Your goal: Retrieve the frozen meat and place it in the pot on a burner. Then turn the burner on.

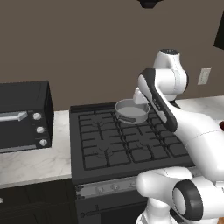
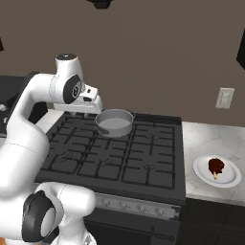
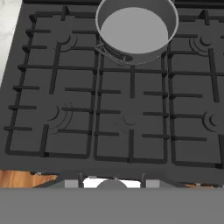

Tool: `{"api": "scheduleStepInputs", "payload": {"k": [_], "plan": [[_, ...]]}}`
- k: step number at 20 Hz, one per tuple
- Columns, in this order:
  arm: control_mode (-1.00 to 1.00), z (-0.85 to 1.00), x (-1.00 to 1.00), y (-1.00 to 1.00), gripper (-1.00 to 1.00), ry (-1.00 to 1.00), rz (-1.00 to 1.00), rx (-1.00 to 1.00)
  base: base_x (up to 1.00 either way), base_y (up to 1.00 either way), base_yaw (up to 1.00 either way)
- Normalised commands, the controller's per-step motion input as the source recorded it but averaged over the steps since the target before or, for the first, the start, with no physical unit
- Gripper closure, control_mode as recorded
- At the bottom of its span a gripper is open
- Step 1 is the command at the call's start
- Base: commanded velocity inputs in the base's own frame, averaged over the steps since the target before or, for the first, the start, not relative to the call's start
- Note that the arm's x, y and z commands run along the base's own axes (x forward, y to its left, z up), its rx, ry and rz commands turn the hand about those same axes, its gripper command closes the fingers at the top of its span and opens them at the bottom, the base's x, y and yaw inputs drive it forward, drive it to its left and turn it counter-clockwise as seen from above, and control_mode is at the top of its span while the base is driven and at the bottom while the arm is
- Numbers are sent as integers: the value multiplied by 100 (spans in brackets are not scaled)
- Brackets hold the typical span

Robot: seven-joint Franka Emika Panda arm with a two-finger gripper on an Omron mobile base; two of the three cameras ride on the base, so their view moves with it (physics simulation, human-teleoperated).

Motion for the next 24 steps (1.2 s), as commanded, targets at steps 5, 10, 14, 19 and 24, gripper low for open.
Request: {"api": "scheduleStepInputs", "payload": {"k": [5, 10, 14, 19, 24], "plan": [[-100, 0, 1, -3, -100, -1, 0, 0, 0, 0, 0], [-100, -10, 0, -17, -100, -3, 0, 0, 0, 0, 0], [-100, -3, 3, -44, -100, 0, 0, 0, 0, 0, 0], [-100, 0, 10, -65, -100, 1, -3, -2, 0, 0, 0], [-100, 0, 13, -78, -100, 5, -5, 0, 0, 0, 0]]}}
